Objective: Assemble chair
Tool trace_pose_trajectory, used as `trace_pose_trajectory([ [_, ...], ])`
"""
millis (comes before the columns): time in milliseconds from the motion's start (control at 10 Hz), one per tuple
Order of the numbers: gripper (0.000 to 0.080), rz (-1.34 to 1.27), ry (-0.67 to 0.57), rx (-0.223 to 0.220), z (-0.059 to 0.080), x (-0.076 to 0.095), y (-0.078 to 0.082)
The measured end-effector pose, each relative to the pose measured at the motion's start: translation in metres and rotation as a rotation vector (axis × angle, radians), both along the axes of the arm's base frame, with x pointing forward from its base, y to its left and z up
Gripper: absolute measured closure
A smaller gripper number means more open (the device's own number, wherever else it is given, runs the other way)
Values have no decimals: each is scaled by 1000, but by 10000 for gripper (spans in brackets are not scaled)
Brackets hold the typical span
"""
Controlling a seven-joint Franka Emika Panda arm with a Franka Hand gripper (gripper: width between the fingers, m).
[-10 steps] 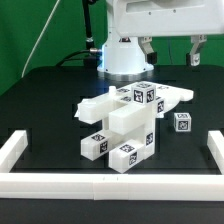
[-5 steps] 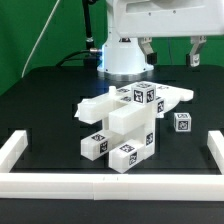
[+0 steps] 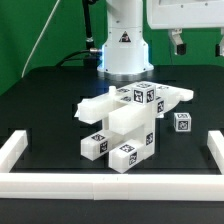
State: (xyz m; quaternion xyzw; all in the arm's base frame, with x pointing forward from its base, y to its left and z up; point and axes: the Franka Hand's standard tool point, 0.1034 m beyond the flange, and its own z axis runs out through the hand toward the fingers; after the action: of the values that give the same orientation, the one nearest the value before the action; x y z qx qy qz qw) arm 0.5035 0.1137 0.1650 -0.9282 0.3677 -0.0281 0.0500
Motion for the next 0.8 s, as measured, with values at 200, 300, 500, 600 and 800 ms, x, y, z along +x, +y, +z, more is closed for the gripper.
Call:
trace_pose_trajectory([
  [200,151,-1,1,-1,-1,0,0],
  [300,151,-1,2,-2,-2,-1,0],
  [500,151,-42,25,-38,-22,-26,6],
  [600,151,-40,42,-52,-33,-32,7],
  [800,151,6,65,-142,-53,-46,27],
])
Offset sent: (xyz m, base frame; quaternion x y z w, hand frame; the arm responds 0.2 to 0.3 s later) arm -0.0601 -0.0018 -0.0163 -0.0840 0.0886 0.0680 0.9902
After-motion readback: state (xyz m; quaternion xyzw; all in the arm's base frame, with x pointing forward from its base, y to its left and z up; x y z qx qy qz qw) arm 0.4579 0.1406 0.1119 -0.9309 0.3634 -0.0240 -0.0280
